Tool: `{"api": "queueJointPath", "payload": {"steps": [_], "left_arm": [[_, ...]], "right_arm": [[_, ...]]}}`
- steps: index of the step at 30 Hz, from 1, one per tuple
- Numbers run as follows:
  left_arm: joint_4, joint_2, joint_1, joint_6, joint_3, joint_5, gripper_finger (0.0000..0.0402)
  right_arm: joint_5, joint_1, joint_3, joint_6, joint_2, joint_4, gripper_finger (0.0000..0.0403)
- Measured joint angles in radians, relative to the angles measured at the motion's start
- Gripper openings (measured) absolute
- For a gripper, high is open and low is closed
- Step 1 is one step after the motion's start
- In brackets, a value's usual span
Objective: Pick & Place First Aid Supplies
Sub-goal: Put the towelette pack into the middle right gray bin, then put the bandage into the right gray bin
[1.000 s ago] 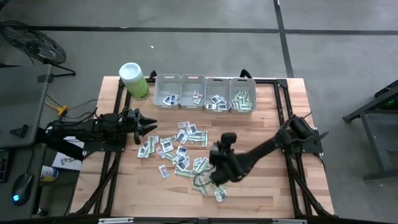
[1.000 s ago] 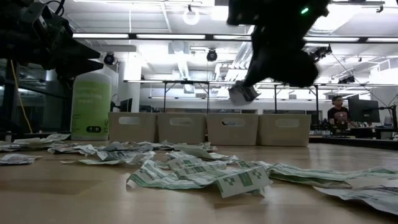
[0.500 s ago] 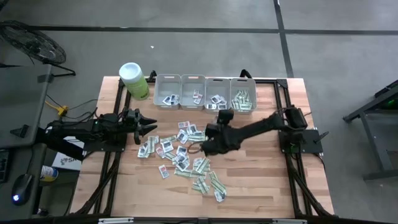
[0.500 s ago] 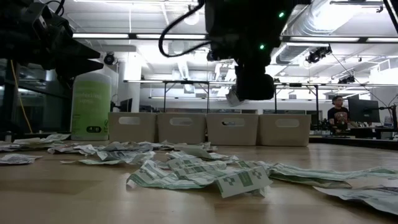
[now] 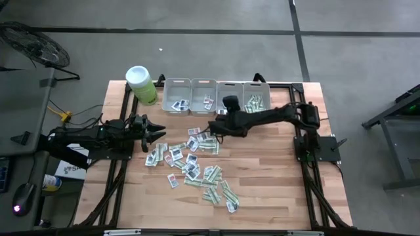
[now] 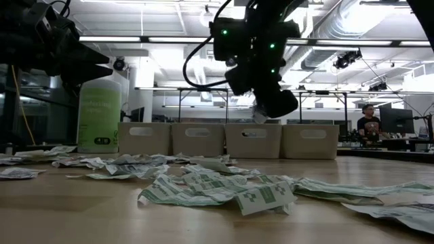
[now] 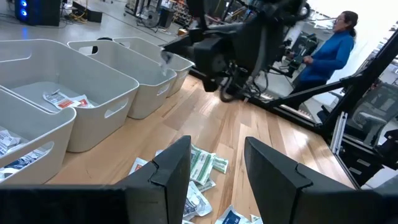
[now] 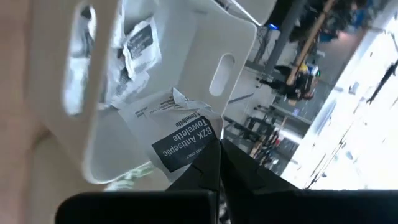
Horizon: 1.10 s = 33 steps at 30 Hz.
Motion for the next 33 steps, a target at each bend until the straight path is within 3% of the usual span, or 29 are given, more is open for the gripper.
{"api": "queueJointPath", "payload": {"steps": [7, 13, 22, 29, 33], "left_arm": [[0.0, 0.0, 0.0, 0.0, 0.0, 0.0, 0.015], [0.0, 0.0, 0.0, 0.0, 0.0, 0.0, 0.015], [0.0, 0.0, 0.0, 0.0, 0.0, 0.0, 0.015], [0.0, 0.0, 0.0, 0.0, 0.0, 0.0, 0.015], [0.0, 0.0, 0.0, 0.0, 0.0, 0.0, 0.015]], "right_arm": [[-0.035, -0.061, 0.0, -0.355, 0.0, 0.142, 0.0], [-0.122, -0.067, 0.0, -0.484, 0.0, 0.156, 0.0], [-0.165, -0.067, 0.0, -0.502, 0.0, 0.139, 0.0011], [-0.162, -0.067, 0.0, -0.471, 0.0, 0.138, 0.008], [-0.118, -0.062, 0.0, -0.326, 0.0, 0.129, 0.0116]]}}
